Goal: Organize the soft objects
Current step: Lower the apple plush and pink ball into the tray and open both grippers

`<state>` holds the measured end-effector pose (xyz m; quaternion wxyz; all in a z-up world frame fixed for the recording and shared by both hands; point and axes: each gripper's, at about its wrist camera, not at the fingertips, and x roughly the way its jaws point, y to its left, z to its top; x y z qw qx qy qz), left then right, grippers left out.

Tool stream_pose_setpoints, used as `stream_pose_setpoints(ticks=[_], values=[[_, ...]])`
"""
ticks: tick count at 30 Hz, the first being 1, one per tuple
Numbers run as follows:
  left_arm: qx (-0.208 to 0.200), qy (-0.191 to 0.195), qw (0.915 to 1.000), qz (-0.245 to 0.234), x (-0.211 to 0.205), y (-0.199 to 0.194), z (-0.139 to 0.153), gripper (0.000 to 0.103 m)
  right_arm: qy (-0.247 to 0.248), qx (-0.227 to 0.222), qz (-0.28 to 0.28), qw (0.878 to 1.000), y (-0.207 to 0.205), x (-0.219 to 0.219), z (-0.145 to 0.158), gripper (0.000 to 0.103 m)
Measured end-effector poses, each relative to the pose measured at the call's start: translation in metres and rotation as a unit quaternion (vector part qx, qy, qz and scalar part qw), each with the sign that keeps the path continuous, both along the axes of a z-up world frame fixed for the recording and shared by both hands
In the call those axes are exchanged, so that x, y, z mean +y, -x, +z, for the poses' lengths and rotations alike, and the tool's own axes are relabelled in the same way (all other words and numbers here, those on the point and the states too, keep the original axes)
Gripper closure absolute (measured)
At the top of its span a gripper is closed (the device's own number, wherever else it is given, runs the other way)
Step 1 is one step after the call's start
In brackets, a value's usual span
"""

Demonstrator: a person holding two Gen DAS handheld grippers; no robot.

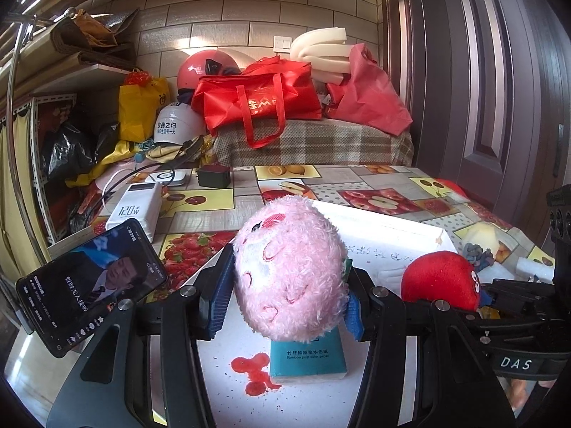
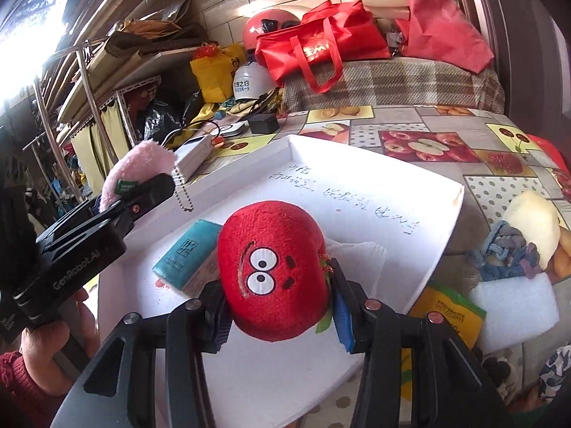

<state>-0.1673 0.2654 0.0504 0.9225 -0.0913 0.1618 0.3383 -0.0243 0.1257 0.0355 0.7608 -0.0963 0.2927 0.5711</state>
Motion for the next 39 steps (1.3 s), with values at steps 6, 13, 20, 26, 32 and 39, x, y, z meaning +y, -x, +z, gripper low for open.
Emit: stream_pose_setpoints(ticks=[6,13,20,26,32,39], values=[[0.002,-0.007,1.0,-0.005,0.001,-0.006,0.001,0.051,-0.005,-0.018,-0.025,1.0,-0.004,0.001,0.005,0.056],[0.004,-0.014,0.9998,-0.012,-0.001,-0.009,0.002,0.049,0.0,-0.046,-0.02,0.999,0.004,0.004,0.007,0.053],[-0.011,-0.02,0.9997,0.01,-0.001,-0.002,0.003,0.0,0.003,-0.044,-0.031,0.999,0.001,0.005,0.006,0.0],[-0.025,-0.029,0.9989,0.027,-0.002,0.005,0.004,0.0,-0.006,-0.072,-0.033,0.997,0.011,0.001,0.011,0.0],[-0.025,-0.037,0.9986,0.028,-0.006,0.005,0.004,0.0,-0.014,-0.068,-0.038,0.997,0.009,-0.001,0.012,0.0],[-0.025,-0.037,0.9986,0.028,-0.007,0.005,0.004,0.0,-0.021,-0.071,-0.042,0.996,0.01,-0.003,0.013,0.0]])
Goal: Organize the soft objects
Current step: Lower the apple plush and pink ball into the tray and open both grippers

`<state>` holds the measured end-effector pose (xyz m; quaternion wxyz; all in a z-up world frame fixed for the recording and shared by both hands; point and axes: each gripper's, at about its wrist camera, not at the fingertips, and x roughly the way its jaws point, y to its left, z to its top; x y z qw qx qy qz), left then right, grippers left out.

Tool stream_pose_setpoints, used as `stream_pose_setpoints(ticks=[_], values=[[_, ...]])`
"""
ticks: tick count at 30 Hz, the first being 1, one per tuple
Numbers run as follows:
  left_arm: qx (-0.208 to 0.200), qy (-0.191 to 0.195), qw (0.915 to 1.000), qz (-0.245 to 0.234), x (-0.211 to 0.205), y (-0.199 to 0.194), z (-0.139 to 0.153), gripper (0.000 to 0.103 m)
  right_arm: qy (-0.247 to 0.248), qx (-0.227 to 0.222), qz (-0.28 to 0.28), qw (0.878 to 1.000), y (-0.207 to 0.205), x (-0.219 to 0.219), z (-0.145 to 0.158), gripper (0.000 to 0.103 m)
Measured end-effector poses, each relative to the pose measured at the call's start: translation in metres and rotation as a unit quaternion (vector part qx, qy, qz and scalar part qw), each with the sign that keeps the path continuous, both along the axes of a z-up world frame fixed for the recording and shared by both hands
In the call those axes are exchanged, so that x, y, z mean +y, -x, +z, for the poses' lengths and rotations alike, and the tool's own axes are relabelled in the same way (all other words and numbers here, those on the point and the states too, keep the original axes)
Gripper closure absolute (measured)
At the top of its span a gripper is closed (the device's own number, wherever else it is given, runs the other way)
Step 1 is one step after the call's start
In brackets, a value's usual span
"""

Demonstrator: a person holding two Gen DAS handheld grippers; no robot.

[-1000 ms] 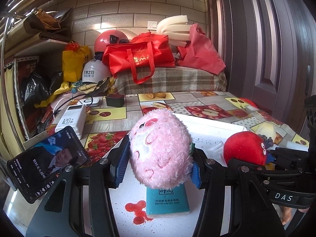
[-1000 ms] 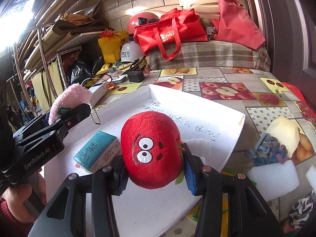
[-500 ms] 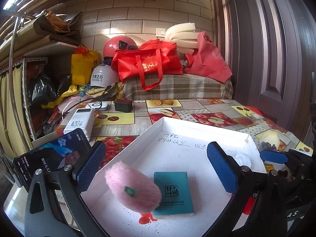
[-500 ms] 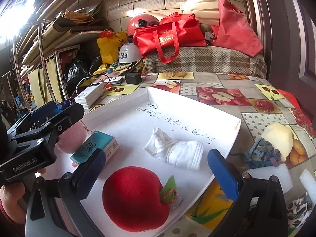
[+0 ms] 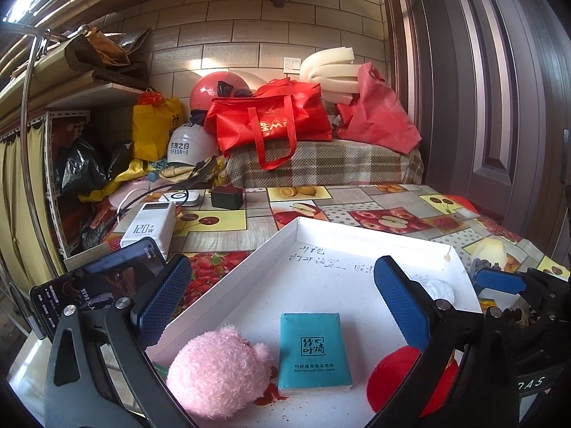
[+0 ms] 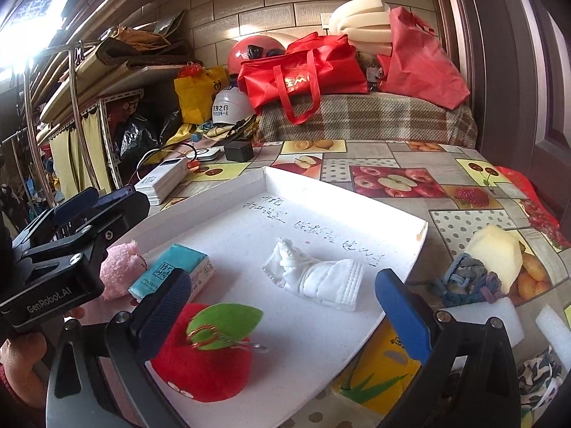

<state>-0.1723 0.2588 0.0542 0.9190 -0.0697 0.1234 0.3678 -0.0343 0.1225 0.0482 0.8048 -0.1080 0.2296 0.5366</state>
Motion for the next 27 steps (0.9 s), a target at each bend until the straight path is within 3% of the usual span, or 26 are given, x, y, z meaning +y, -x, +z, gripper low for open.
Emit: stream_pose_setpoints(ticks=[27], values=[[-0.004,-0.01,0.9998,0.019,-0.006,0.008,0.002,0.0,-0.041,-0.028,0.006,0.999,0.018,-0.029,0.008,0.0]])
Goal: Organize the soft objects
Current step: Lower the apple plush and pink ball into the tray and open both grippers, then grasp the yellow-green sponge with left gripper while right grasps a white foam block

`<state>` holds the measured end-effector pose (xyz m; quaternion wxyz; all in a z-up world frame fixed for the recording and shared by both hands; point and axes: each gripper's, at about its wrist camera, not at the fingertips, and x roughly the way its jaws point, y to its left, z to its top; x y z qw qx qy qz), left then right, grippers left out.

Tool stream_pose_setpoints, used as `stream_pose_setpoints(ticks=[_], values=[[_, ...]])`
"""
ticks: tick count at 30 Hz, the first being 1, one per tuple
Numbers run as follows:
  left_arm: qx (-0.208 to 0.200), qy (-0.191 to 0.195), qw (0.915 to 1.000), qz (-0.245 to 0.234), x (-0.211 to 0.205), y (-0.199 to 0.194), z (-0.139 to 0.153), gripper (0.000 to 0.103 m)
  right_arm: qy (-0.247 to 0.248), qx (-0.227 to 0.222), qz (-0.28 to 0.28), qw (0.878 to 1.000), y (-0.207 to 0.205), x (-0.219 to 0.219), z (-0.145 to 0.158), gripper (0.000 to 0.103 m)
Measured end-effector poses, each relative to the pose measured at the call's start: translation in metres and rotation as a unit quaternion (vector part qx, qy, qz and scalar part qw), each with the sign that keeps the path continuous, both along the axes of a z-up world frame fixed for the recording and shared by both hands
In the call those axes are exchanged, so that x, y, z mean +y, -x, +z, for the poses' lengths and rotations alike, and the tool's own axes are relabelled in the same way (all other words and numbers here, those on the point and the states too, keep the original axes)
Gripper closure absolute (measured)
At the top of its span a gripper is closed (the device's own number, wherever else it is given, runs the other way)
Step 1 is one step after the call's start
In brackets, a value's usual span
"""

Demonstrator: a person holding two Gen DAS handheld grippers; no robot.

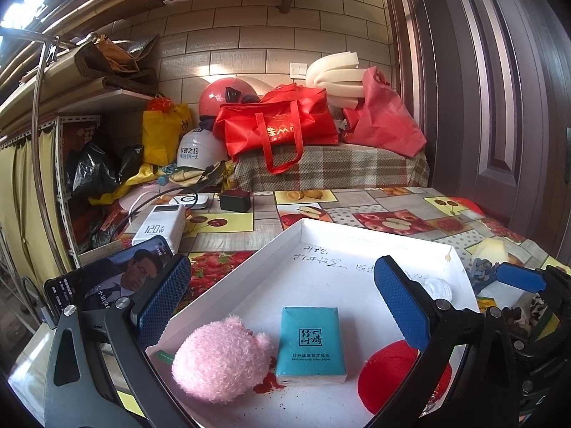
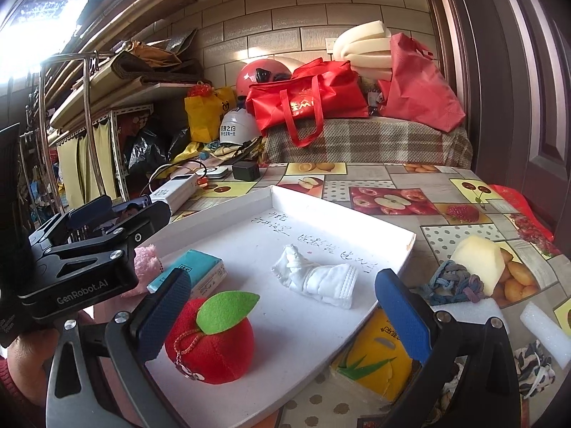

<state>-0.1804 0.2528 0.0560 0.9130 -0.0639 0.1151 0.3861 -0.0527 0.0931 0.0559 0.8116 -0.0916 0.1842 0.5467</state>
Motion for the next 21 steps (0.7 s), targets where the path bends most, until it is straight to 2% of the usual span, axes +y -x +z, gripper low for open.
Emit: stream_pose_setpoints(ticks=[7,11,14,17,21], values=[[-0.003,-0.002,1.0,-0.004,-0.015,0.003,-0.001,0.0,-0.017,-0.008,0.007,1.0,0.004,-0.037,0.003,0.0],[0.001,-0.004,0.9995,-0.03,-0.033,0.001,-0.002,0.0,-0.017,-0.04,-0.005,0.999,0.001,-0.069,0.005,0.0],[0.007,-0.005,0.9981,-0.061,-0.05,-0.004,-0.001,0.0,-0.018,-0.037,-0.045,0.998,-0.024,-0.098,0.008,0.0],[0.01,-0.012,0.9947,-0.102,-0.072,-0.011,-0.001,0.0,-0.026,-0.008,-0.11,0.994,-0.064,-0.131,0.009,0.0],[0.024,-0.008,0.984,-0.176,-0.105,-0.026,-0.001,0.0,-0.036,0.044,-0.19,0.98,-0.118,-0.175,0.005,0.0]])
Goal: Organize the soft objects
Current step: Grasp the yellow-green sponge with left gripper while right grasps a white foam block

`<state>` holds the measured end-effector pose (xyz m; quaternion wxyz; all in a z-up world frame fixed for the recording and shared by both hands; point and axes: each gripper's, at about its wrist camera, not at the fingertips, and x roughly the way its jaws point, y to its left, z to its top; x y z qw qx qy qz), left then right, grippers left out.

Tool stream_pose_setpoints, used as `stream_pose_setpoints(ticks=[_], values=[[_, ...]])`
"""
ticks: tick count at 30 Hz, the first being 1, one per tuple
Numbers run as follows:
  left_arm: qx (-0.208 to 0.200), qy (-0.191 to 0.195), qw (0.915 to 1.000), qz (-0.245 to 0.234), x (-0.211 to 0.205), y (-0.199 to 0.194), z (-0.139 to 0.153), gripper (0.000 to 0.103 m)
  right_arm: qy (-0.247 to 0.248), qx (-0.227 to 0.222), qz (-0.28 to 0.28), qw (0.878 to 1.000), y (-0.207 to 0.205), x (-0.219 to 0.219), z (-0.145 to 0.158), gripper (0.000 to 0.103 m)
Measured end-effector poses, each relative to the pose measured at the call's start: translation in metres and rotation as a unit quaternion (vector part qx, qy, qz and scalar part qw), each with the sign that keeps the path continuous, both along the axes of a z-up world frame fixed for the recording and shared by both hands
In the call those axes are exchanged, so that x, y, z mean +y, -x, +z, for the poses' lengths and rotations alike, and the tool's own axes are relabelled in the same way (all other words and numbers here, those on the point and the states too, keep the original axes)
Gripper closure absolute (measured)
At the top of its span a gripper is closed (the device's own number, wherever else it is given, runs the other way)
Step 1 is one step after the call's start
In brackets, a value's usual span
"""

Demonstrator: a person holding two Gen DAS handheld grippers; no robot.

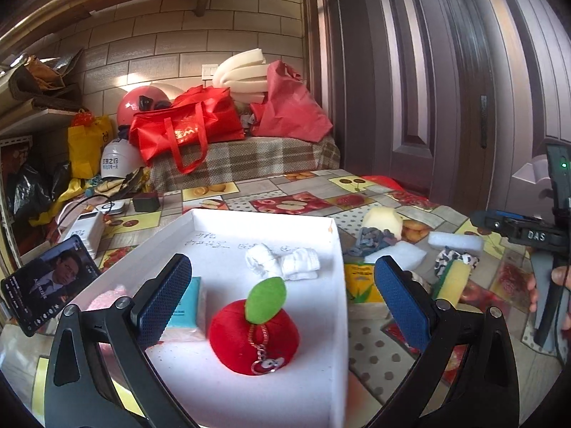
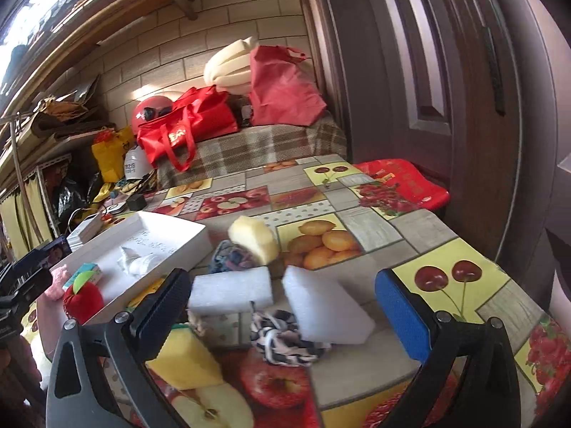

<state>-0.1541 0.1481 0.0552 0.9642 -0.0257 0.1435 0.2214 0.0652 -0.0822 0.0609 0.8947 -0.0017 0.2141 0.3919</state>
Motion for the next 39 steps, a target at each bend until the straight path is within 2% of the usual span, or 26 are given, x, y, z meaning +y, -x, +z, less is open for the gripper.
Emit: stream_pose_setpoints(ticks=[4,7,11,14,17,19,20,21,25,26,27,28,29,30,36,39], values=[[0.032,0.018,0.9952,-0.09,-0.034,-0.023,-0.003,0.0,-0.008,0.024,-0.032,0.999,-0.026,-0.029,-0.001,0.0],[0.069,0.027,0.9844,-0.159,-0.061,-0.049,-0.005,0.0,0.015,0.031,0.005,0.999,-0.031,-0.029,-0.003,0.0],[0.099,0.017,0.9786,-0.18,-0.087,-0.075,-0.01,0.001,0.039,0.029,0.069,0.996,-0.025,-0.023,-0.005,0.001],[0.111,0.033,0.9749,-0.19,-0.089,-0.09,-0.013,0.001,0.061,-0.001,0.117,0.991,-0.008,-0.012,-0.005,0.013],[0.124,0.047,0.9722,-0.193,-0.087,-0.103,-0.015,0.012,0.084,-0.016,0.117,0.989,-0.002,-0.005,-0.007,0.015],[0.133,0.054,0.9706,-0.193,-0.085,-0.112,-0.017,0.016,0.082,0.006,0.104,0.991,-0.015,-0.002,-0.009,0.015],[0.138,0.057,0.9696,-0.194,-0.085,-0.117,-0.018,0.025,0.076,0.024,0.098,0.992,-0.024,0.0,-0.011,0.016],[0.144,0.059,0.9684,-0.195,-0.086,-0.122,-0.019,0.027,0.069,0.045,0.096,0.992,-0.033,0.002,-0.014,0.016],[0.168,0.05,0.964,-0.2,-0.095,-0.134,-0.025,0.027,0.072,0.142,0.113,0.981,-0.06,0.021,-0.033,0.019],[0.174,0.049,0.9627,-0.202,-0.096,-0.135,-0.026,0.029,0.076,0.162,0.116,0.977,-0.064,0.025,-0.038,0.023],[0.177,0.049,0.9618,-0.203,-0.096,-0.136,-0.027,0.034,0.076,0.18,0.12,0.973,-0.067,0.027,-0.043,0.04],[0.179,0.051,0.9613,-0.203,-0.096,-0.137,-0.027,0.052,0.069,0.194,0.127,0.97,-0.07,0.027,-0.045,0.053],[0.179,0.055,0.961,-0.204,-0.095,-0.137,-0.027,0.071,0.061,0.198,0.129,0.97,-0.07,0.025,-0.046,0.053],[0.177,0.06,0.9609,-0.205,-0.093,-0.137,-0.027,0.076,0.053,0.196,0.13,0.971,-0.069,0.022,-0.045,0.053],[0.125,0.053,0.971,-0.197,-0.09,-0.119,-0.017,0.076,0.008,0.147,0.101,0.984,-0.057,0.0,-0.027,0.053],[0.103,0.035,0.9753,-0.192,-0.094,-0.11,-0.011,0.076,-0.008,0.1,0.075,0.992,-0.045,-0.008,-0.016,0.053]])
